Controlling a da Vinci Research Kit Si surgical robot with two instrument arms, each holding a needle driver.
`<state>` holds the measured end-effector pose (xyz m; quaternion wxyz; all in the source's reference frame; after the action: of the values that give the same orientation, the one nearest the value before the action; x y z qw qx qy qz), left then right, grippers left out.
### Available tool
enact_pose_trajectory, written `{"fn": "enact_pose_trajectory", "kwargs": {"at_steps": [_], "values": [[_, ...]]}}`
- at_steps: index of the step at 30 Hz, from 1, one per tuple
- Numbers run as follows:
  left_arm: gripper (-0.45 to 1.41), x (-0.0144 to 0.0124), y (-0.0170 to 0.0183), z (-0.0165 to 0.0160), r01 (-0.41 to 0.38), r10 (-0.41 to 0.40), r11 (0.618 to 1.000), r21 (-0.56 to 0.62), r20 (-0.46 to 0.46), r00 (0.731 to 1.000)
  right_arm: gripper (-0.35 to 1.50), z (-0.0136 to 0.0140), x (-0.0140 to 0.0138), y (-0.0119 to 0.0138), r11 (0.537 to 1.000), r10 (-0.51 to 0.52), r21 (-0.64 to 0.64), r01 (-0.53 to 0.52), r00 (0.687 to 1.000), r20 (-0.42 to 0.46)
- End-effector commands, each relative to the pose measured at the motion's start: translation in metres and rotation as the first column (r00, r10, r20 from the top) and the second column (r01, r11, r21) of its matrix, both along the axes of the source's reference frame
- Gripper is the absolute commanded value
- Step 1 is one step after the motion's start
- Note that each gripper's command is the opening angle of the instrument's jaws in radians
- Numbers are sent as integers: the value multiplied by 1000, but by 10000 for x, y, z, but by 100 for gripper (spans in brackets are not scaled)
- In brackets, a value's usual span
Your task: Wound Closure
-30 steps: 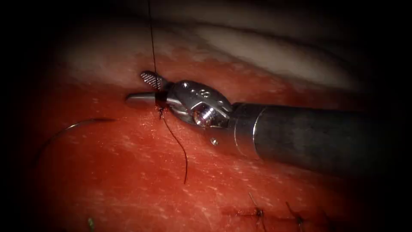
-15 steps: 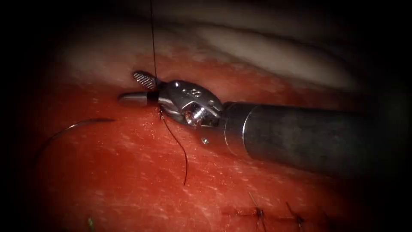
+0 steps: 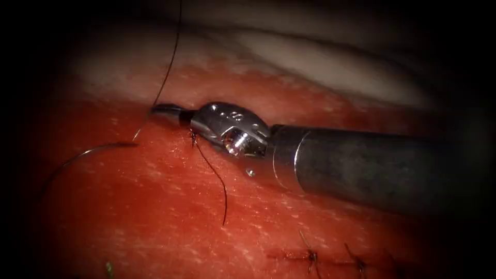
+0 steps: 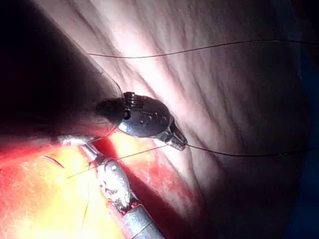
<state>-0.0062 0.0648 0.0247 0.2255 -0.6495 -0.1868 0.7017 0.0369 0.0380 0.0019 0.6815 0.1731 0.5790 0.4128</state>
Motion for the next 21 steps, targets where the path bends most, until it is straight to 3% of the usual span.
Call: {"fn": "enact_pose_trajectory", "kwargs": {"at_steps": [1,2,4,5,7,8,14,19,21], "values": [[-35,-5,-2,7,0,0,1000,-1,0,1000,-35,-2,5,10,1000,23,-21,-24,1000,-21],[-35,-5,-2,7,0,0,1000,-1,0,1000,-35,-4,3,12,999,39,-26,-40,999,-33],[-35,-6,-2,8,0,0,1000,-1,-1,1000,42,-10,-3,18,997,72,-28,-73,997,-38],[-35,-7,-2,9,3,-3,1000,-3,1,1000,69,-13,-7,19,995,92,-29,-93,995,-34],[-35,-9,-3,14,-5,5,1000,-5,-9,1000,103,-20,-20,24,991,121,-46,-122,993,-11],[-35,-11,-4,20,-12,12,1000,-9,-16,1000,111,-26,-36,27,990,133,-52,-132,991,4],[-35,-20,-2,61,-34,33,999,-34,-42,999,118,-39,-111,28,984,168,-75,-164,984,56],[-35,-34,9,99,-16,13,998,-54,-66,998,119,-45,-158,20,976,206,-87,-197,973,100],[-35,-45,13,111,-6,1,998,-63,-73,997,121,-46,-165,18,975,212,-94,-202,971,110]]}}
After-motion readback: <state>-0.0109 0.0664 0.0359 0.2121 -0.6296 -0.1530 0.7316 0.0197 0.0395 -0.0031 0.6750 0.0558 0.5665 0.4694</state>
